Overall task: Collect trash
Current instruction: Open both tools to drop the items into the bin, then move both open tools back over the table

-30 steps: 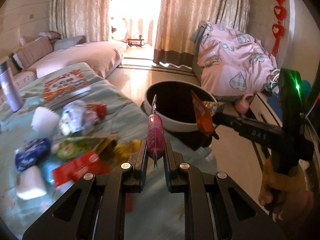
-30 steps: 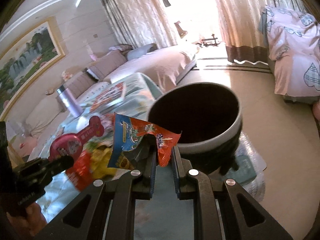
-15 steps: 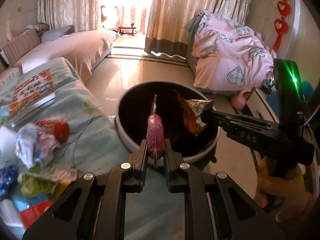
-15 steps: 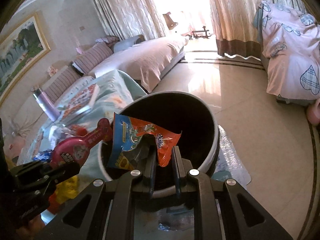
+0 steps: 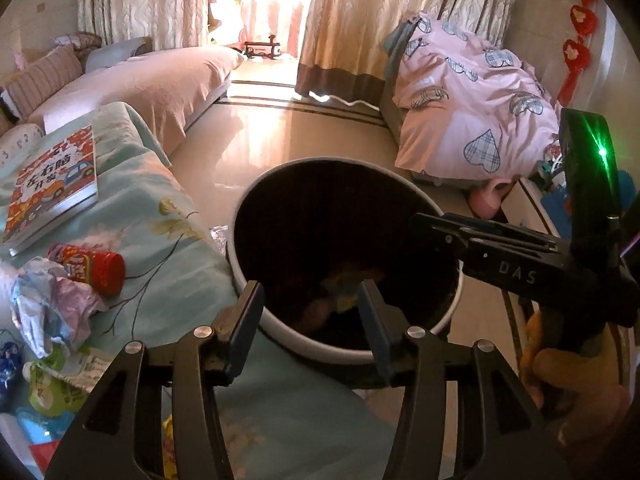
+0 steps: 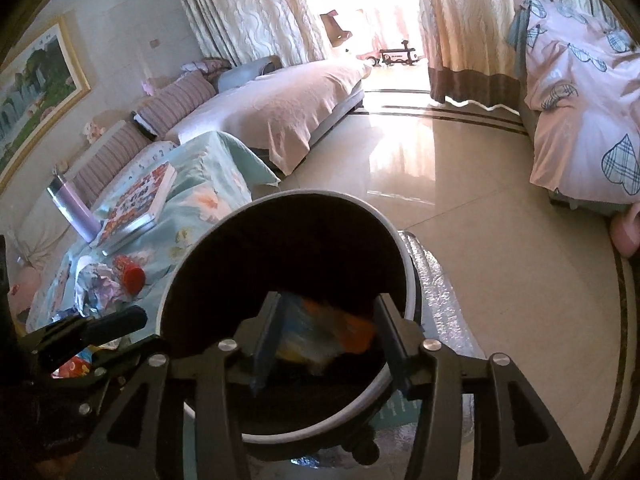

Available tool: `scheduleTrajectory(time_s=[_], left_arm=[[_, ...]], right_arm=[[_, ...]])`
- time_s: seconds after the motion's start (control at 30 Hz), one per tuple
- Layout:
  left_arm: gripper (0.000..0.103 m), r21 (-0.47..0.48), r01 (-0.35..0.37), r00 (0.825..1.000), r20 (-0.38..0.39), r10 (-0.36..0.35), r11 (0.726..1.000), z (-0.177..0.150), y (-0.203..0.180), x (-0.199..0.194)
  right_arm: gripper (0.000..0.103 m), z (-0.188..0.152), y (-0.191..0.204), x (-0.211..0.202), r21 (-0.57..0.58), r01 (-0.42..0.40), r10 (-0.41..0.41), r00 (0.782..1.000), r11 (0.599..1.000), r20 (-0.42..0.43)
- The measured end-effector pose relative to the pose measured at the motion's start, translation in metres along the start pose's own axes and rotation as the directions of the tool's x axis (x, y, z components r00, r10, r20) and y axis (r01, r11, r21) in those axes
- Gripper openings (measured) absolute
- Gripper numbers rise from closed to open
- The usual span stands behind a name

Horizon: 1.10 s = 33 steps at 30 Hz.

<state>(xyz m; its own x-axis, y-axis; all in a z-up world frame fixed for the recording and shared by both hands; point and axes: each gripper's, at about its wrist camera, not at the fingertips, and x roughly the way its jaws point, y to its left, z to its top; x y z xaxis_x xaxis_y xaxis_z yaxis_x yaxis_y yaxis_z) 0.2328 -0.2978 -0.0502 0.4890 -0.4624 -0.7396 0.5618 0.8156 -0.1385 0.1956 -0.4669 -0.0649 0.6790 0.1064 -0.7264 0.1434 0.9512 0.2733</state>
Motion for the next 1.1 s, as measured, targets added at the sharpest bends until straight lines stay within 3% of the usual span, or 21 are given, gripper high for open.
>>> scheduleTrajectory(time_s=[0.17,0.3,0.4,0.6,1.1], left_arm=[[0.058,-0.015,0.012,1.000,0.028,-0.012,1.000,-0.013,0.002,-0.022],[0.064,-0.029,0.010,0.998,0.058,-0.008,1.000,-0.026,0.006,-0.042],[0.065,-0.039,0.008,0.997,0.072,-0.005,0.999,-0.039,0.011,-0.057],[0.068,-0.084,-0.003,0.997,0.075,0.009,0.996,-0.069,0.029,-0.080],[0.068,-0.233,-0.064,0.991,0.099,0.089,0.970,-0.130,0.081,-0.143]], right_arm=[[0.060,-0.004,0.001,-0.013,0.023,-0.023,0.022,0.999,0.999,0.026],[0.080,-0.013,0.004,-0.029,0.040,-0.057,0.054,0.996,0.998,0.065],[0.085,-0.024,0.012,-0.041,0.067,-0.088,0.082,0.992,0.994,0.093],[0.087,-0.051,0.031,-0.058,0.093,-0.141,0.129,0.983,0.986,0.128],[0.087,-0.098,0.080,-0.068,0.057,-0.221,0.215,0.972,0.974,0.100]])
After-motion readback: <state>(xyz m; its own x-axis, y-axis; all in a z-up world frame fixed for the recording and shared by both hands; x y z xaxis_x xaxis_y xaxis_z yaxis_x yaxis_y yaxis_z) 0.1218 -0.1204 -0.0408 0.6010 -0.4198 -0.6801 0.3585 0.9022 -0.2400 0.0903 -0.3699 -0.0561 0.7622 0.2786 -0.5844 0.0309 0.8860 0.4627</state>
